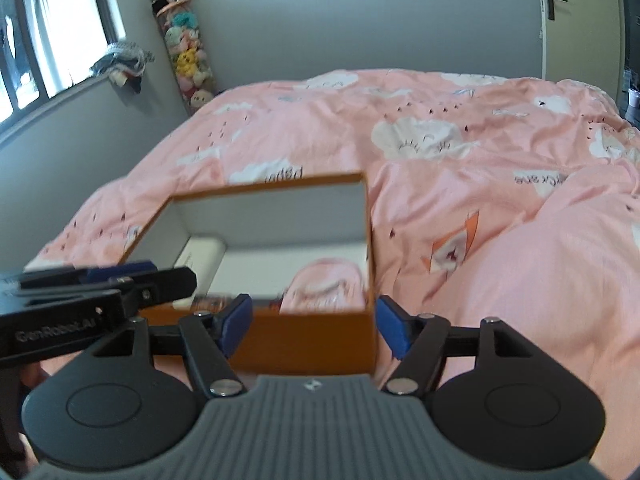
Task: Organize objects
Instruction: 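Move both grippers down to the plush keychains beside the orange box, then grasp the sailor bear plush with the left gripper while the right grasps the white dog plush, then lift both plush keychains and carry them over the orange box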
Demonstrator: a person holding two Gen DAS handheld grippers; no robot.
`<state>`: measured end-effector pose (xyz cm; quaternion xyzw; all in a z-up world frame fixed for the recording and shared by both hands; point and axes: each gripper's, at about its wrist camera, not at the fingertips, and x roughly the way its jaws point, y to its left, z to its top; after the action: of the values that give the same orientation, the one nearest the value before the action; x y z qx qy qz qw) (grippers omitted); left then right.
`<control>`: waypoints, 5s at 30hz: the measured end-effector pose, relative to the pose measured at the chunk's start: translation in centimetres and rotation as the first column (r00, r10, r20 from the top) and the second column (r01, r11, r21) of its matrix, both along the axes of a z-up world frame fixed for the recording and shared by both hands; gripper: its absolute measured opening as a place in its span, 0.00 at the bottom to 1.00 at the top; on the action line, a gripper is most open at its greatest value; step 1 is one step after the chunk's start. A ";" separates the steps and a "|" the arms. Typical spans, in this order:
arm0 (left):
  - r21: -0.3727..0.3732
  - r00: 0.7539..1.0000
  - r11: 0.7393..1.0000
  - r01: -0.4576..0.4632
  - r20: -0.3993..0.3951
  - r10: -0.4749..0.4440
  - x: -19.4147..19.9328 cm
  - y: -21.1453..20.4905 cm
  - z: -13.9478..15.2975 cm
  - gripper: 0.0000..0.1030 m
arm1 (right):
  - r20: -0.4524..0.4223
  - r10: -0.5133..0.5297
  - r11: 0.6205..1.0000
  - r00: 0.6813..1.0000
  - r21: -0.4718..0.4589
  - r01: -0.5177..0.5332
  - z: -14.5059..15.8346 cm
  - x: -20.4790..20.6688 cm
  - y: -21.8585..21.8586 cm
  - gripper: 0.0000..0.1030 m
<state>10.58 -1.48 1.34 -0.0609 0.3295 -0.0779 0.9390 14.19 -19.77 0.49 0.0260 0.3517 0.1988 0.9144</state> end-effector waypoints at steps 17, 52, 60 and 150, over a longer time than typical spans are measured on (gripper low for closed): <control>0.025 0.968 0.999 0.047 -0.246 -0.040 -5.7 2.9 -4.5 0.46 | -0.118 0.167 0.967 0.979 -0.175 -0.186 -4.5 -6.3 3.3 0.68; -0.076 0.918 0.997 0.006 -0.395 -0.036 -6.8 5.1 -8.7 0.45 | -0.444 0.239 0.927 0.864 -0.161 -0.339 -9.7 -6.3 6.2 0.44; -0.071 0.947 0.997 0.010 -0.319 -0.032 -6.3 5.3 -8.1 0.45 | -0.257 0.183 0.940 0.949 -0.236 -0.246 -7.8 -6.1 6.3 0.33; -0.195 1.000 0.981 0.002 -0.028 -0.008 -2.8 8.2 0.6 0.47 | -0.040 0.274 0.960 0.961 0.073 -0.271 1.0 -1.4 2.4 0.48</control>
<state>7.82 6.70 1.91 -0.1529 0.3338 -0.1113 0.9235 12.78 -17.34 1.53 0.0126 0.3677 0.3338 0.8679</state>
